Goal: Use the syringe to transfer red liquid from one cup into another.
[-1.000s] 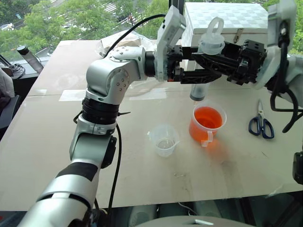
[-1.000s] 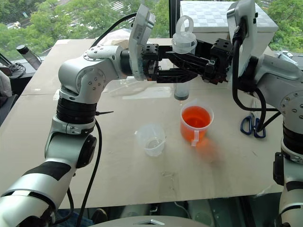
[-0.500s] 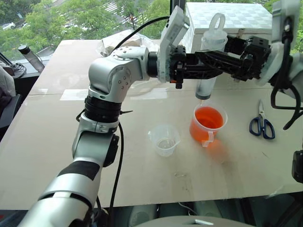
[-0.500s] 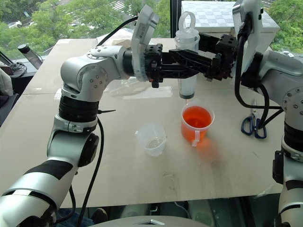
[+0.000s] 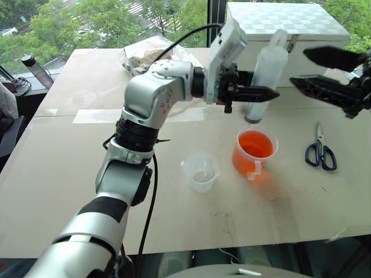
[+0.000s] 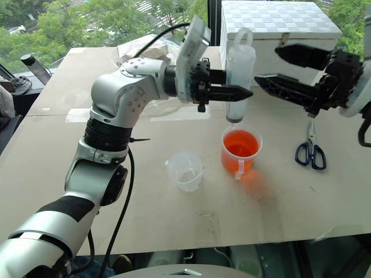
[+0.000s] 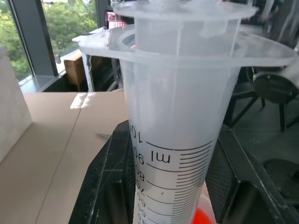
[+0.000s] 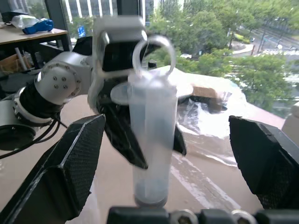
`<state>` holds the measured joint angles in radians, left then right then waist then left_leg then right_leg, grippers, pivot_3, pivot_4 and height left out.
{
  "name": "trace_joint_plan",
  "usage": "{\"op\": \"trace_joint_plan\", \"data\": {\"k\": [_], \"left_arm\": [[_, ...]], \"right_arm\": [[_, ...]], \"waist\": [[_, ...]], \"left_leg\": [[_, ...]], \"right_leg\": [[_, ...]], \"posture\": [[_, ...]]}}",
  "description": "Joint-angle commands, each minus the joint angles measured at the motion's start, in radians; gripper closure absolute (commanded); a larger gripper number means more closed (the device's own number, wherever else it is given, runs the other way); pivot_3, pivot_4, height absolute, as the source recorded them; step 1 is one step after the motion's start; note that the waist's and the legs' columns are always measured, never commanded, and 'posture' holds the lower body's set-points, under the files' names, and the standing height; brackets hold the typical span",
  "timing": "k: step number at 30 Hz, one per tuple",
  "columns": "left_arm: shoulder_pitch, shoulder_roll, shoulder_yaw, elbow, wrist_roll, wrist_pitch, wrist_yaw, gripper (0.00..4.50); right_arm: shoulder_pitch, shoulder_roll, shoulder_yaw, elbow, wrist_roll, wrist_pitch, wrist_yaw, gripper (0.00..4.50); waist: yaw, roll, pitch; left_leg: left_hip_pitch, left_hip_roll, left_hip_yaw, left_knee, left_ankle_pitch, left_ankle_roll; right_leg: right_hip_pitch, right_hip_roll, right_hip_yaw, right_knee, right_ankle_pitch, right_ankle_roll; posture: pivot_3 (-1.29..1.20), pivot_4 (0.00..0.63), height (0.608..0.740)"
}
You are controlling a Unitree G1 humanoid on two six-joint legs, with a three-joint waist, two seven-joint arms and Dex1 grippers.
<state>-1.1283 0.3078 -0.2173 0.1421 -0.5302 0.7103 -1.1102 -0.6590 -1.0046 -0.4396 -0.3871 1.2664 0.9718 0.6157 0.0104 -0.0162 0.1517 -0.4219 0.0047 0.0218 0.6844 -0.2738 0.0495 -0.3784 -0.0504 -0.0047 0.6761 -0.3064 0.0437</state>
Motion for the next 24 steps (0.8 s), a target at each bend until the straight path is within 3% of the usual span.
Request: {"op": "trace_joint_plan", "data": {"k": [1,9,24], "left_arm": [[-0.006,-0.023,-0.034,0.022,0.044,-0.052,-0.02,3.15],[-0.007,-0.058,-0.079,0.073,0.094,-0.086,-0.073,3.15],[0.042,-0.088,-0.083,0.075,0.131,-0.158,-0.118,3.15]], "right_arm": [[-0.003,0.001,-0.034,-0.04,0.04,-0.015,-0.047,0.0],[0.042,0.048,-0.026,-0.104,0.08,-0.041,-0.135,0.0],[0.157,0.128,0.06,-0.118,-0.041,-0.093,-0.144,0.0]], "waist": [[0.001,0.0,0.0],[0.001,0.0,0.0],[0.004,0.0,0.0]], "left_leg": [[0.0,0.0,0.0,0.0,0.0,0.0],[0.0,0.0,0.0,0.001,0.0,0.0],[0.0,0.0,0.0,0.001,0.0,0.0]], "right_leg": [[0.0,0.0,0.0,0.0,0.0,0.0],[0.0,0.0,0.0,0.001,0.0,0.0],[0.0,0.0,0.0,0.001,0.0,0.0]], "posture": [[0.0,0.15,0.74],[0.0,0.15,0.74],[0.0,0.15,0.74]]}}
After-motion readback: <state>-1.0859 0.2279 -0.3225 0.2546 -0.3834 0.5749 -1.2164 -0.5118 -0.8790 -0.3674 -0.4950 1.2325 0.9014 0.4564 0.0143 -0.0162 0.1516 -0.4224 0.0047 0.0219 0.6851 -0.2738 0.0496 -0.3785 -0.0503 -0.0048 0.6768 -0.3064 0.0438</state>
